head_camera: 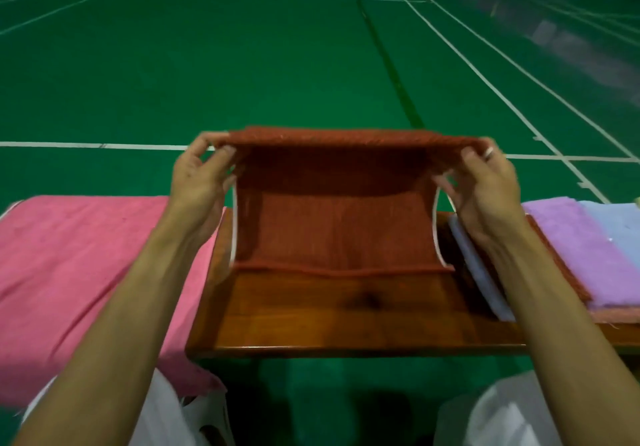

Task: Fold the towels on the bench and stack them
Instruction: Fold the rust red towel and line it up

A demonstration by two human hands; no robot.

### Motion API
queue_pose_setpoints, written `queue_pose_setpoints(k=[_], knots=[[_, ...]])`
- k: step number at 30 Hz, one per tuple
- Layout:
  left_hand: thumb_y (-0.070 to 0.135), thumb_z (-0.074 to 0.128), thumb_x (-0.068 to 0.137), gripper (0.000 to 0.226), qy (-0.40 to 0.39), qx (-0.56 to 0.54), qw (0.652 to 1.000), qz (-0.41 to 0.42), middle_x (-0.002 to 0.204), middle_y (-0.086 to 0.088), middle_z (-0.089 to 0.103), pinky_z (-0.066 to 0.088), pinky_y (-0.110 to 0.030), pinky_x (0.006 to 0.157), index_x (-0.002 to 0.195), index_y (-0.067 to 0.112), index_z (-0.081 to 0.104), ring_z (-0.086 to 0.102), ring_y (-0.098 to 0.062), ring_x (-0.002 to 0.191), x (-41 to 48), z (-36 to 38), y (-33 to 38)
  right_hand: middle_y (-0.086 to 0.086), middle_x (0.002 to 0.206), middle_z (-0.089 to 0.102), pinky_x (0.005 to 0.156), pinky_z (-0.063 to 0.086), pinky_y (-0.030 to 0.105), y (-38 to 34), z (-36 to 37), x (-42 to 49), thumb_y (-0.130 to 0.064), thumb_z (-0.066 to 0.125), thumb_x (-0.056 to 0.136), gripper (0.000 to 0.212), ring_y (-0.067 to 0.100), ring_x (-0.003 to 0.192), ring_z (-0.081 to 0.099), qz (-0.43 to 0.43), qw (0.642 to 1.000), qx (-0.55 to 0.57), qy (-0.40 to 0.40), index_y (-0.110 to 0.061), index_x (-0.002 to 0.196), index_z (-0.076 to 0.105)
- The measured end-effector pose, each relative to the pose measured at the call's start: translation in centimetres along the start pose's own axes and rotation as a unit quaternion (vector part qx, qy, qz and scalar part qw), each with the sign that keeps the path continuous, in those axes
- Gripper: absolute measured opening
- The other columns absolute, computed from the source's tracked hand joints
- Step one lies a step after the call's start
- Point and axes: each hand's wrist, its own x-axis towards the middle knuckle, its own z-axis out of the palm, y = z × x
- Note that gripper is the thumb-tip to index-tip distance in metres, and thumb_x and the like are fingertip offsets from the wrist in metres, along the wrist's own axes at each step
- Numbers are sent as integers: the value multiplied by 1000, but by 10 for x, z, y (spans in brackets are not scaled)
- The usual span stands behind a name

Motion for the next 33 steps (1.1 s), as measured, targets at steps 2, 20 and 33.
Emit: queue_pose_setpoints(k=[2,20,33], knots=[[3,54,99,28,-51,-45,996,54,99,6,73,48,-35,103,89,26,66,64,-14,104,1,-2,15,-5,92,70,98,55,41,-19,2,-3,-4,41,106,20,14,94,66,-79,995,49,-24,-20,97,49],[-2,74,88,13,-171,389,873,-240,84,-20,78,43,-28,59,76,1,78,73,-26,65,-76,-69,-10,17,83,78,49,50,27,20,-44,-73,-7,56,102,11,31,60,70,279,871,-391,-102,-5,95,63],[16,84,73,17,-398,460,700,-376,56,-10,67,39,-17,39,81,12,70,56,-10,38,-81,-75,-14,17,73,75,43,46,20,13,-52,-83,-7,62,96,8,19,53,70,406,664,-560,-285,-13,98,58]])
